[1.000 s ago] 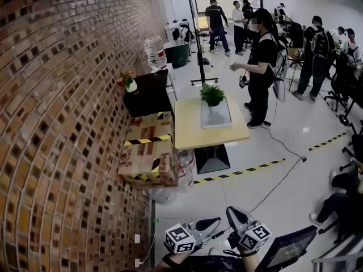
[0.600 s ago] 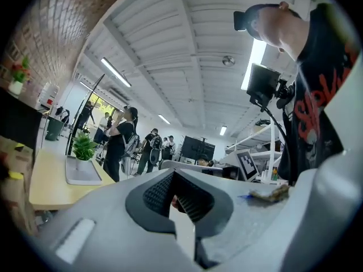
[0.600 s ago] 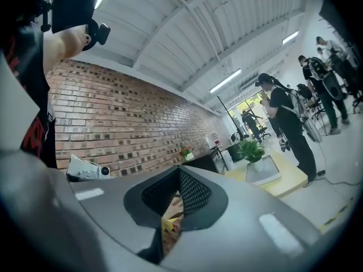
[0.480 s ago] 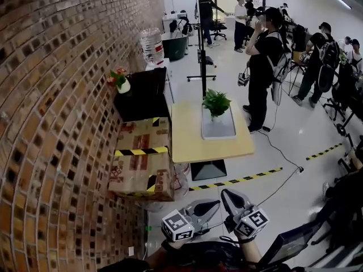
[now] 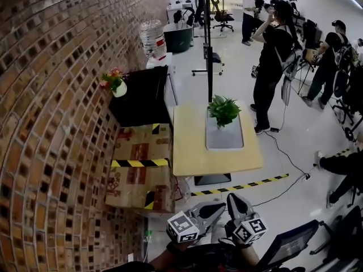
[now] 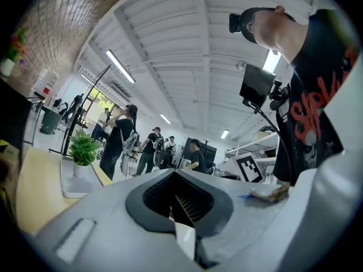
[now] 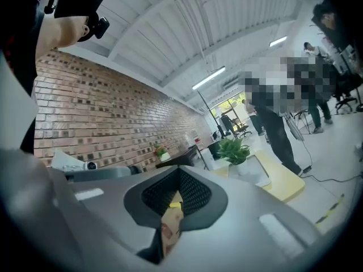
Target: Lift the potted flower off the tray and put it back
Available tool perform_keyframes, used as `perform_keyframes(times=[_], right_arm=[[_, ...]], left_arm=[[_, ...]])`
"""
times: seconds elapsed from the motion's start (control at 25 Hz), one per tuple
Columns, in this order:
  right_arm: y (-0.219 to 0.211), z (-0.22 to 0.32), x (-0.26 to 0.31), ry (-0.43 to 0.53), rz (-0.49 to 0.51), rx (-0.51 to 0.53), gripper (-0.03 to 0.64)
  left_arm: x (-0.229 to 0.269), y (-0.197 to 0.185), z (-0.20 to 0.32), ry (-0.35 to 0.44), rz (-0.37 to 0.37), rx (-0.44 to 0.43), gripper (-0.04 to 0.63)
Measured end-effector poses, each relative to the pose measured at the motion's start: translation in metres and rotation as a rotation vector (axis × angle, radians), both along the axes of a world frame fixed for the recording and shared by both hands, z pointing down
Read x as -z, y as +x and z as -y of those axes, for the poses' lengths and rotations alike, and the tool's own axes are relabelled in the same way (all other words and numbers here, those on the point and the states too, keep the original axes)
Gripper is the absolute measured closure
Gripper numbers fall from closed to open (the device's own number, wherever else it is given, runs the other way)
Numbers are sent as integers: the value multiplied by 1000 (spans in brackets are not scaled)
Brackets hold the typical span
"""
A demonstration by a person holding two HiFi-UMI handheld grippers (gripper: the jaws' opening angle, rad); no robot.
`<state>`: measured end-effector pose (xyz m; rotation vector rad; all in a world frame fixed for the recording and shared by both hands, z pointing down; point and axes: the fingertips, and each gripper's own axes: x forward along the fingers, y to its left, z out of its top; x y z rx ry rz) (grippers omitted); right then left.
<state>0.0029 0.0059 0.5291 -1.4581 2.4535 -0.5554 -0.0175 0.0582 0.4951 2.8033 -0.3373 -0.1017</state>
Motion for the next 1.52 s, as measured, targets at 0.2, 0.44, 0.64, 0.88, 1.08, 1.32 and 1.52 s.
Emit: perform_keyframes(times=[0.2,0.44,0.64,0.88,1.08,1.32,1.52], right_arm=[[30,96,-6,-4,12,42,614],[82,199,21,71,10,60,614],[99,251,19,66,15,74,614],[103,290,-5,7,79,89,614],[101,333,-9,82,8,88,614],[103,386,-39,57,-316,75,246],[109,414,-133,-75,-551,68,32]], left_arm=[[-13,15,103,-49,24,90,594],[13,37,212,-7,50,234,594],[4,51,256,-54,72,283,594],[-21,40,314,-113,104,375,594],[-22,41,362,-68,101,335,594],[-6,53,400,-59,78,271,594],[-12,33,394,-30,101,257,594]])
